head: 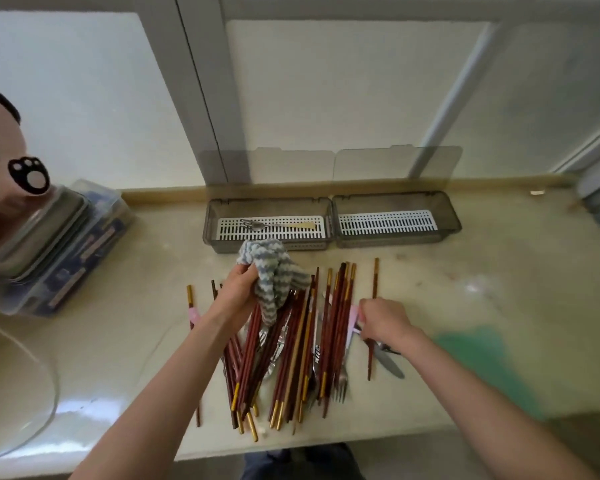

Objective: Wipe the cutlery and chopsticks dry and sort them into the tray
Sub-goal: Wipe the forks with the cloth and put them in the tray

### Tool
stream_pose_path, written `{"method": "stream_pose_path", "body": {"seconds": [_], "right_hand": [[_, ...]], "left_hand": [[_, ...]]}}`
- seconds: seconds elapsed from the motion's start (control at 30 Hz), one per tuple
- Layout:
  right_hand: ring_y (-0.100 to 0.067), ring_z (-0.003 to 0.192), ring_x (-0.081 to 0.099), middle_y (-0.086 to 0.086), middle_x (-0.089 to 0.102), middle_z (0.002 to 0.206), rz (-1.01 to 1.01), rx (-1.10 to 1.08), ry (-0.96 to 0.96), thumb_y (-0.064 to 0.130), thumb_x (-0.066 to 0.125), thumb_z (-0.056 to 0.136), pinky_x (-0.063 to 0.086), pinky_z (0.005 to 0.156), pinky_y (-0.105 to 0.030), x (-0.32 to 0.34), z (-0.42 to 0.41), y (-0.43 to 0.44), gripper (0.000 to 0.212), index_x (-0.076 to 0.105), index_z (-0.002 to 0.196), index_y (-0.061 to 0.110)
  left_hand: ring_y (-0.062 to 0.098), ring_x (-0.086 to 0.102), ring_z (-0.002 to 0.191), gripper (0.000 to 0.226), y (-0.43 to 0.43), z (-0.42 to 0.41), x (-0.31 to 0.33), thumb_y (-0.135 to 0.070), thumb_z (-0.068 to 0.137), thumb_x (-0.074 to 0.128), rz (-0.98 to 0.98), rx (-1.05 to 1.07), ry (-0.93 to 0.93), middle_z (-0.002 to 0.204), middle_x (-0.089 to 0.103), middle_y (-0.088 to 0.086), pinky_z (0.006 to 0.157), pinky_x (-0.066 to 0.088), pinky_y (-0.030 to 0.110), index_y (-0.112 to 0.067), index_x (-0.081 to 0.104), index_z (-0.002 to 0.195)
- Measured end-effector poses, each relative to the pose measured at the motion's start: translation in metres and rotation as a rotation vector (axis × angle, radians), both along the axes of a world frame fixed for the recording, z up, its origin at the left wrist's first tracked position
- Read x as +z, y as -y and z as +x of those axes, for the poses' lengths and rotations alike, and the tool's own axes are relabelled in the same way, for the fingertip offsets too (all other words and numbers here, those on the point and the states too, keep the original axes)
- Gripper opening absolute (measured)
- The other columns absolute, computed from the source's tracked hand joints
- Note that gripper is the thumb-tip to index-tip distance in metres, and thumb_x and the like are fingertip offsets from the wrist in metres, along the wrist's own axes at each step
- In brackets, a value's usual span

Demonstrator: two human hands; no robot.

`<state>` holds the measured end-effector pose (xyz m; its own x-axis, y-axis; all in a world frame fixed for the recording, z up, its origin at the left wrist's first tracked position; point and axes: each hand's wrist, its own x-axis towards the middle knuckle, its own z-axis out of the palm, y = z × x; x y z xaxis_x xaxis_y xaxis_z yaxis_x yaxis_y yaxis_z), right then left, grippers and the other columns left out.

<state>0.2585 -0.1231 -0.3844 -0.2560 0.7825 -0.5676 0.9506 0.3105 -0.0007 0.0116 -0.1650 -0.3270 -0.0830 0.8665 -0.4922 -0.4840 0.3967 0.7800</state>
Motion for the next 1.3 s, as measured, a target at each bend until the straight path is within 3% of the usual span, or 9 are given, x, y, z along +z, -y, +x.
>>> {"method": "stream_pose_path", "body": {"seconds": [0.23,0.43,0.63,0.7,0.77,0.87,1.0,1.13,1.3], "right_hand": [[-0.023,0.090,0.063,-0.002,0.066,0.101,0.087,-0.027,-0.148,0.027,0.060,0.083,0.043,0.068,-0.027,-0.004,-0.001,0.014,0.014,0.054,0.092,0.018],[-0.021,0.098,0.061,0.000,0.062,0.110,0.028,-0.359,-0.365,0.025,0.064,0.081,0.047,0.077,-0.029,-0.017,-0.009,0.018,0.034,0.057,0.112,0.013],[-0.021,0.075,0.062,-0.004,0.064,0.080,0.049,-0.551,-0.375,0.025,0.064,0.084,0.040,0.056,-0.025,-0.022,-0.022,0.017,0.015,0.061,0.086,0.010],[-0.019,0.060,0.057,-0.002,0.055,0.061,0.003,-0.658,-0.473,0.019,0.064,0.084,0.034,0.050,-0.023,-0.025,-0.023,0.014,0.022,0.058,0.064,0.010],[-0.018,0.052,0.050,-0.002,0.049,0.054,-0.045,-0.743,-0.561,0.014,0.065,0.081,0.034,0.050,-0.024,-0.026,-0.021,0.013,0.028,0.053,0.056,0.009],[-0.017,0.047,0.054,-0.007,0.060,0.057,-0.091,-0.849,-0.701,0.012,0.068,0.079,0.041,0.048,-0.023,-0.012,-0.015,0.006,0.012,0.066,0.072,0.002],[-0.017,0.045,0.055,-0.013,0.063,0.063,-0.172,-0.915,-1.054,-0.001,0.060,0.085,0.044,0.043,-0.022,0.026,-0.010,-0.015,0.013,0.061,0.073,0.003],[-0.017,0.050,0.055,-0.011,0.062,0.065,-0.283,-0.878,-1.411,0.001,0.059,0.087,0.045,0.046,-0.023,0.058,-0.017,-0.026,0.013,0.058,0.074,0.006],[-0.020,0.055,0.060,-0.016,0.067,0.080,-0.287,-0.780,-1.568,0.003,0.056,0.090,0.049,0.046,-0.024,0.076,-0.039,-0.029,0.021,0.050,0.072,0.011]], "left_hand": [[0.021,0.064,0.093,0.021,0.001,0.016,-0.002,-0.013,0.096,0.044,0.000,-0.039,0.044,0.104,0.066,0.010,0.076,0.053,0.033,-0.013,0.054,0.113],[0.024,0.063,0.097,0.024,0.001,0.019,-0.004,-0.015,0.096,0.045,-0.015,-0.049,0.037,0.106,0.065,0.011,0.082,0.051,0.037,-0.009,0.052,0.118],[0.026,0.062,0.098,0.025,0.002,0.020,-0.003,-0.015,0.096,0.045,-0.021,-0.063,0.026,0.107,0.064,0.013,0.084,0.051,0.040,-0.007,0.050,0.119],[0.027,0.062,0.098,0.025,0.002,0.020,-0.002,-0.015,0.096,0.045,-0.026,-0.068,0.028,0.107,0.064,0.014,0.087,0.050,0.042,-0.007,0.050,0.120],[0.027,0.062,0.097,0.026,0.002,0.019,0.000,-0.015,0.096,0.045,-0.025,-0.083,0.021,0.107,0.064,0.014,0.088,0.050,0.041,-0.006,0.050,0.120],[0.024,0.064,0.093,0.024,0.004,0.016,-0.001,-0.017,0.096,0.045,-0.037,-0.110,0.009,0.104,0.065,0.013,0.081,0.053,0.037,-0.006,0.051,0.117],[0.024,0.064,0.092,0.023,0.010,0.018,-0.007,-0.021,0.097,0.044,-0.084,-0.164,0.015,0.105,0.065,0.014,0.082,0.053,0.037,-0.008,0.055,0.113],[0.024,0.064,0.096,0.030,0.011,0.026,-0.010,-0.024,0.097,0.044,-0.134,-0.269,-0.025,0.113,0.063,0.015,0.075,0.054,0.031,-0.007,0.051,0.120],[0.012,0.067,0.071,0.021,0.010,0.032,-0.001,-0.019,0.095,0.047,-0.111,-0.510,-0.168,0.086,0.067,0.007,0.062,0.052,0.021,-0.002,0.058,0.101]]}}
